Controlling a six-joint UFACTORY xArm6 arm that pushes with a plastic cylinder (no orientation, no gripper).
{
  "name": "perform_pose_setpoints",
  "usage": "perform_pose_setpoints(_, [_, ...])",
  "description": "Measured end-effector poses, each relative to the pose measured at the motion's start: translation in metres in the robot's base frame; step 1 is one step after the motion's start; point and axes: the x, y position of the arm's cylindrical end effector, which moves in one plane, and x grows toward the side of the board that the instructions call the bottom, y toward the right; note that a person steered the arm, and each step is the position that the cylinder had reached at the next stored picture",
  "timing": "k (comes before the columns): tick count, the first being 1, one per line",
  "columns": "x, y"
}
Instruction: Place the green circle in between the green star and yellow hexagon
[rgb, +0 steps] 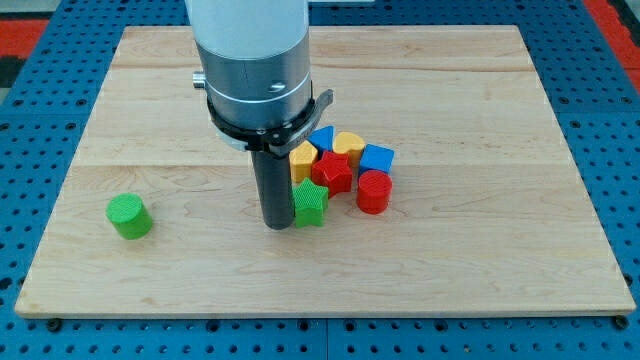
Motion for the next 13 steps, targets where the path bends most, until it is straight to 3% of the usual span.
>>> perform_pose_setpoints(2, [0.008,0.006])
perform_pose_setpoints(6, [0.056,-0.197])
perform_pose_setpoints(7, [0.019,-0.235])
perform_pose_setpoints(11, [0.004,-0.144])
perform_pose_setpoints(13, [-0.022,-0.155])
